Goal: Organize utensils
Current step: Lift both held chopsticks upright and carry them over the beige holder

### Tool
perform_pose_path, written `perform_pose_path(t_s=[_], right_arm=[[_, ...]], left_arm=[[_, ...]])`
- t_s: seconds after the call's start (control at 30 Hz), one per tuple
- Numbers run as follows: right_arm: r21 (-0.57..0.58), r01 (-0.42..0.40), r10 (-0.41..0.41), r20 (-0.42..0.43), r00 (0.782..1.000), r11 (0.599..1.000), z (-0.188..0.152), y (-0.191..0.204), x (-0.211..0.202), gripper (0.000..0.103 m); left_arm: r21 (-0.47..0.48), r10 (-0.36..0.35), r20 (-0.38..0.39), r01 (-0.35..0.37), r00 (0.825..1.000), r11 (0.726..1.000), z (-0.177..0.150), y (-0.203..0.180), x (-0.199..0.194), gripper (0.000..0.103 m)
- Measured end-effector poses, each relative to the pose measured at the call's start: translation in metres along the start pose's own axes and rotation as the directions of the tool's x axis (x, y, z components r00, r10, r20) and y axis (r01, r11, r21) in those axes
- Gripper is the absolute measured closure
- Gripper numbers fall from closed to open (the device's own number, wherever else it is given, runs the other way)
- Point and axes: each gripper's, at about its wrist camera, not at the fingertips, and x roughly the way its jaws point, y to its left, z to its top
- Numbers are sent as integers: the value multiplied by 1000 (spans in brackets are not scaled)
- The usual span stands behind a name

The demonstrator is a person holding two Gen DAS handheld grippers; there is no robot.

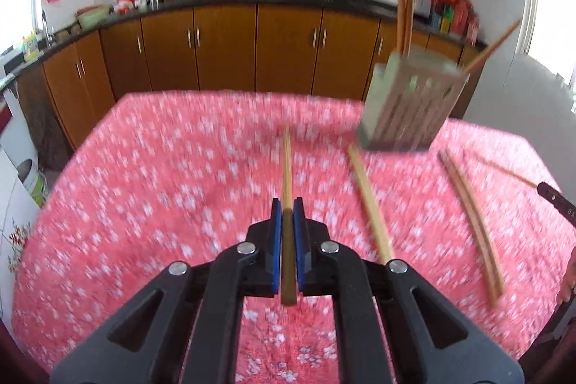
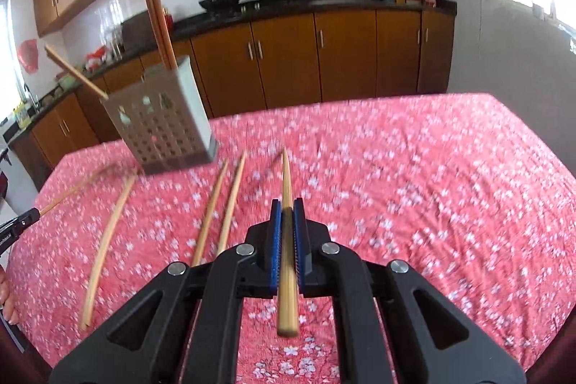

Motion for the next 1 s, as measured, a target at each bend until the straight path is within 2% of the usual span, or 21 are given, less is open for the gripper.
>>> perform_pose_path(t_s=[0.2, 0.4, 0.57, 0.77, 0.87, 1.0], right_arm=[[8, -16, 15, 98, 995, 1000, 16, 2, -21, 95], [12, -28, 26, 149, 988, 1000, 29, 4, -28, 95], [3, -76, 73, 222, 972, 997, 54, 15, -44, 95], [-34, -156, 158, 330, 931, 987, 89, 38, -71, 95], [-51, -192, 197, 383, 903, 980, 103, 50, -80, 95], [-67, -222, 228, 448, 865, 973, 127, 67, -81, 95]], left_arm=[[-38, -13, 118, 18, 993, 999, 27, -2, -32, 95], [-33, -25, 174, 32, 984, 999, 46, -5, -48, 95], [-19, -56, 217, 62, 975, 998, 67, -13, -60, 96], [9, -112, 285, 115, 952, 993, 94, -33, -79, 96], [10, -156, 327, 162, 932, 987, 109, -46, -85, 96], [0, -180, 384, 195, 906, 981, 134, -62, -89, 96]])
